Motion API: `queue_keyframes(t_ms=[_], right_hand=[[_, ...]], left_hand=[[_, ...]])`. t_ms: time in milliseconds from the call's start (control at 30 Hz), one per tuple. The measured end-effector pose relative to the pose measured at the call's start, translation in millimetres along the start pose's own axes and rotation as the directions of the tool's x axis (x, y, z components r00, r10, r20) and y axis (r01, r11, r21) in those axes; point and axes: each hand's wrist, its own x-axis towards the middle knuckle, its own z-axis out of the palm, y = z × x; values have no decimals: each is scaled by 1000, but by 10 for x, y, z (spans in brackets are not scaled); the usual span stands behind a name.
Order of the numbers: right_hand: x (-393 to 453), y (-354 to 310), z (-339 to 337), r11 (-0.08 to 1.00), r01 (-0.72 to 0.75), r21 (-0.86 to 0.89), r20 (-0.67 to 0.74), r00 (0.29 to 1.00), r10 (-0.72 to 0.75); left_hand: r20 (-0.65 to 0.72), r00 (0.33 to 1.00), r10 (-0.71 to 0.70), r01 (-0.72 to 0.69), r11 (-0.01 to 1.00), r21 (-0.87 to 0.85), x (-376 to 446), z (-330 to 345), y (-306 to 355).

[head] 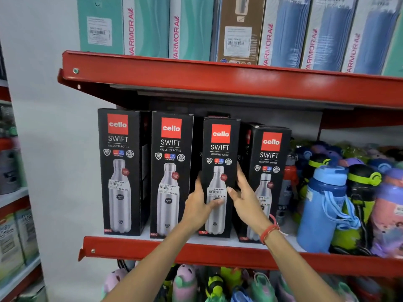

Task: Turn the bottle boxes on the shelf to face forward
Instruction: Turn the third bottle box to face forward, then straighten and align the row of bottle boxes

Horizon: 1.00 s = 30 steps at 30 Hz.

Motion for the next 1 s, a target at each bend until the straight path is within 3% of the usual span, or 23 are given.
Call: queue_keyframes(t_ms=[200,333,467,567,600,667,800,900,1000], right_hand=[[-56,-31,88,997,-29,-69,-114,993,21],[-63,-199,176,989,-56,-135,-216,976,26],[-117,-621,341,981,59,-185,-387,913,-128],[-181,-872,632,949,209,-236,-500,811,-303],[-195,-901,758,945,250,-213,-493,807,-324],[-238,-947,1029,961,275,-38,-412,871,-266],[-286,-974,1584,971,134,197,-180,979,-99],[-328,-970,1982,956,-49,289,-14,998,56],[-369,-983,2268,962,-174,212,84,984,159]], left_hand=[[63,998,-31,33,999,-25,1,35,1],[94,996,11,-15,999,45,-48,-41,53],[66,986,150,-150,989,-11,-228,-340,127],[-111,964,243,-252,965,-75,-408,-751,149],[-201,937,285,-302,952,-58,-457,-897,109],[-367,861,352,-375,927,10,-526,-1165,-49],[-519,796,310,-317,945,78,-619,-1629,-401],[-466,873,148,-203,977,-69,-713,-1867,-609],[-251,968,13,-65,978,-200,-736,-1998,-841]])
